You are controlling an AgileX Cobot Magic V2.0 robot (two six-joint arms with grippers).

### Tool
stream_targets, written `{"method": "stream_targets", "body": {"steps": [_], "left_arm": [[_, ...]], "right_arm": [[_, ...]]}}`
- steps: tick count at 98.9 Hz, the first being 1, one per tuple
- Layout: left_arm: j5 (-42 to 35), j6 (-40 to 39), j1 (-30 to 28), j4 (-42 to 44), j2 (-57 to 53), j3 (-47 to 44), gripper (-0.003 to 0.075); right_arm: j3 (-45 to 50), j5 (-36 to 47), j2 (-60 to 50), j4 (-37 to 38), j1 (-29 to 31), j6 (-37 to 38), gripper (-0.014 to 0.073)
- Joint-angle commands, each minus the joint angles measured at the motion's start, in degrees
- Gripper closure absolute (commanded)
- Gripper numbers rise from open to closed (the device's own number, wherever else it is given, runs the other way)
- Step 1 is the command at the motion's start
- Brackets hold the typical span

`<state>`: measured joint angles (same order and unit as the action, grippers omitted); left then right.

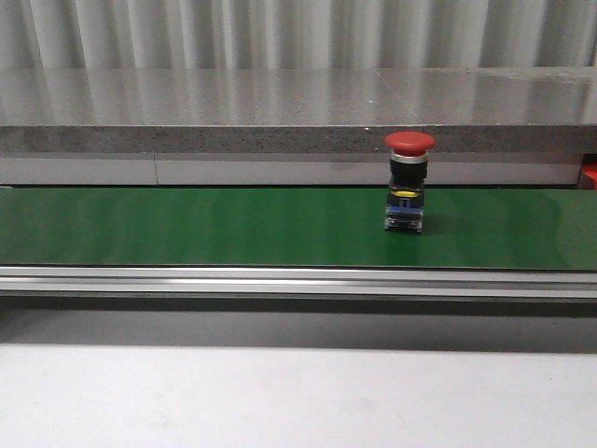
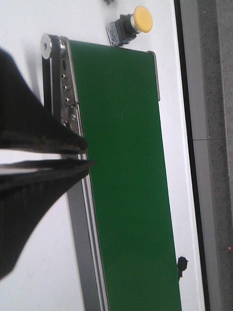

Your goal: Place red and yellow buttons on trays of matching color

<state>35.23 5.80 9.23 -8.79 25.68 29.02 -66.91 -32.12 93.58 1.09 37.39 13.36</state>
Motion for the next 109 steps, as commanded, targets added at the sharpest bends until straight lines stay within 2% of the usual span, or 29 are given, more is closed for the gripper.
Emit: {"method": "stream_targets", "body": {"steps": [1, 31, 43, 66, 88, 109], "left_arm": [[-4.18, -0.21, 0.38, -0.78, 0.17, 1.5, 0.0726], [-4.18, -0.21, 0.38, -0.78, 0.17, 1.5, 0.0726], [-4.18, -0.21, 0.38, -0.78, 0.17, 1.5, 0.0726], [-4.18, -0.21, 0.38, -0.78, 0.17, 1.5, 0.0726], [-4.18, -0.21, 0.38, -0.78, 0.17, 1.5, 0.0726], [-4.18, -0.21, 0.38, -0.78, 0.17, 1.5, 0.0726]], "right_arm": [[-1.51, 0.81, -5.94, 0.84, -1.51, -0.69, 0.0022], [-1.51, -5.76, -17.53, 0.91, -12.16, -4.42, 0.0022], [-1.51, -9.11, -20.07, 0.91, -18.84, -6.79, 0.0022], [-1.51, -12.14, -20.77, 0.28, -32.11, -6.68, 0.0022], [-1.64, -12.6, -19.92, -6.35, -41.71, -6.68, 0.0022], [-3.37, -14.7, -15.77, -13.2, -44.59, -6.68, 0.0022]]}}
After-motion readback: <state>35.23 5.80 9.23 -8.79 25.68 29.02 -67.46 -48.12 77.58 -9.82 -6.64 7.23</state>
